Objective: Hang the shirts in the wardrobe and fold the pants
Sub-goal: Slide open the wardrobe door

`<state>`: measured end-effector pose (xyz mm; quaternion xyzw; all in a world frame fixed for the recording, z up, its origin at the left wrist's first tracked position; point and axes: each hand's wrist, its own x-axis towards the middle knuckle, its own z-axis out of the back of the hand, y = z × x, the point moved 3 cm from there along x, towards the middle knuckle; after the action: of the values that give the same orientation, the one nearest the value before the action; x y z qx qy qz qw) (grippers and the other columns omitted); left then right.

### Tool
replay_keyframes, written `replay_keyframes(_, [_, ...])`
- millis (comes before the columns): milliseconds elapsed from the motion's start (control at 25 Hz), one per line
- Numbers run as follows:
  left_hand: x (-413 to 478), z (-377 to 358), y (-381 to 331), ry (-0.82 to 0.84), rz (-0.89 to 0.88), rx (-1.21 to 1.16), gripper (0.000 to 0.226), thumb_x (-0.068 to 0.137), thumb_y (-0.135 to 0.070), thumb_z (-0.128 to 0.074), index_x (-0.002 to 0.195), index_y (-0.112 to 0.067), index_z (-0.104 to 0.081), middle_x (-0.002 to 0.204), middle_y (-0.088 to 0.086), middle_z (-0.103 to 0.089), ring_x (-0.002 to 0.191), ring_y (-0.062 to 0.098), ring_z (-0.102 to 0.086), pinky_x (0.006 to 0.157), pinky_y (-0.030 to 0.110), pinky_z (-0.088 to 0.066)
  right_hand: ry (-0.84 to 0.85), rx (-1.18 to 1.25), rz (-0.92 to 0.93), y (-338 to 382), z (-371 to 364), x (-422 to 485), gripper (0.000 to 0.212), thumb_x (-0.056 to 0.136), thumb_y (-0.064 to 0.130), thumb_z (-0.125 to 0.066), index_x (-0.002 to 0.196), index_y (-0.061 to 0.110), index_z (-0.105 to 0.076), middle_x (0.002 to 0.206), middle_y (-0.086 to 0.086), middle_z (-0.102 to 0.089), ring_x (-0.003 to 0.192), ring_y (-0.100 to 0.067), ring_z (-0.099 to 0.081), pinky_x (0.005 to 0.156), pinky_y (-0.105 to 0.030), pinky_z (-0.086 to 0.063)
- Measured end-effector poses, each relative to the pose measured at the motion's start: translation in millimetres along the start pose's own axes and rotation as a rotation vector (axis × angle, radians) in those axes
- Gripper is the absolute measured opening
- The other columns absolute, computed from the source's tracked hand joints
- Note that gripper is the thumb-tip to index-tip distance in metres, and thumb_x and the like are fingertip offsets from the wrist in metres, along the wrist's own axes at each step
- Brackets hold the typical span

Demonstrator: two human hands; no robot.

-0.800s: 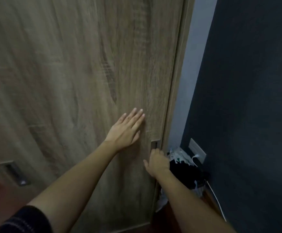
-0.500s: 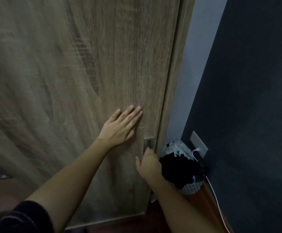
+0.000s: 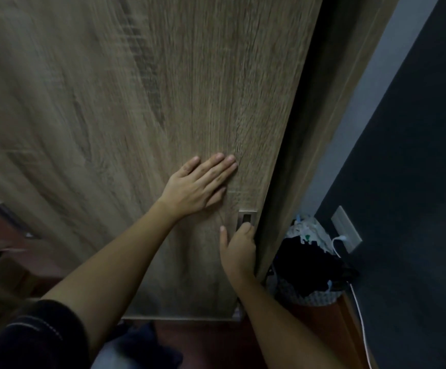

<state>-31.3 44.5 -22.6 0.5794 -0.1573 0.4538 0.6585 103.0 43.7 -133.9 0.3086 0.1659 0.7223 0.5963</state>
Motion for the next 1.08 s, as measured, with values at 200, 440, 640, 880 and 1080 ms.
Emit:
replay_keyframes(200, [-45, 12, 50, 0.044, 0.001, 0.011, 0.066, 0.094, -0.043, -0.043, 0.149, -0.016, -0.019, 0.159, 0.002, 0.0, 0.146, 0.015, -0.005, 0.113, 0.036, -0.009, -0.029, 0.043, -0.063, 57, -38, -23, 0.04, 0.085, 0.053, -0.046, 0.094, 0.016, -0.035, 0.095, -0.012, -0.053, 0.077, -0.027, -0.062, 0.06, -0.042, -0.055])
replay_keyframes(440, [-112, 24, 120, 0.064, 0.037, 0.034, 0.068, 0.095, -0.046, -0.041, 0.149, -0.015, -0.017, 0.159, 0.002, 0.001, 0.146, 0.016, -0.003, 0.116, 0.037, 0.003, 0.005, 0.11, -0.139, 137, -89, -57, 0.045, 0.085, 0.046, -0.056, 0.105, 0.007, -0.046, 0.109, -0.015, -0.053, 0.09, -0.028, -0.06, 0.068, -0.038, -0.054])
replay_keyframes(640, [-176, 34, 183, 0.08, 0.061, 0.062, 0.068, 0.095, -0.046, -0.039, 0.15, -0.015, -0.014, 0.159, 0.003, 0.005, 0.146, 0.017, 0.0, 0.116, 0.038, 0.002, 0.065, 0.147, -0.17, 212, -135, -86, 0.047, 0.087, 0.043, -0.056, 0.109, 0.002, -0.045, 0.12, -0.02, -0.048, 0.104, -0.035, -0.056, 0.077, -0.039, -0.049])
replay_keyframes(880, [-247, 49, 258, 0.098, 0.058, 0.115, 0.068, 0.096, -0.045, -0.038, 0.15, -0.013, -0.011, 0.159, 0.005, 0.006, 0.146, 0.02, 0.003, 0.116, 0.04, 0.0, 0.087, 0.199, -0.209, 296, -187, -122, 0.049, 0.087, 0.039, -0.058, 0.109, -0.004, -0.046, 0.121, -0.024, -0.047, 0.107, -0.04, -0.053, 0.084, -0.041, -0.044])
replay_keyframes(1080, [-293, 60, 307, 0.132, 0.076, 0.135, 0.068, 0.097, -0.044, -0.039, 0.15, -0.013, -0.011, 0.159, 0.004, 0.006, 0.146, 0.02, 0.002, 0.115, 0.042, -0.001, 0.101, 0.241, -0.217, 348, -226, -144, 0.049, 0.086, 0.037, -0.06, 0.106, -0.005, -0.047, 0.118, -0.027, -0.047, 0.104, -0.043, -0.053, 0.084, -0.044, -0.044])
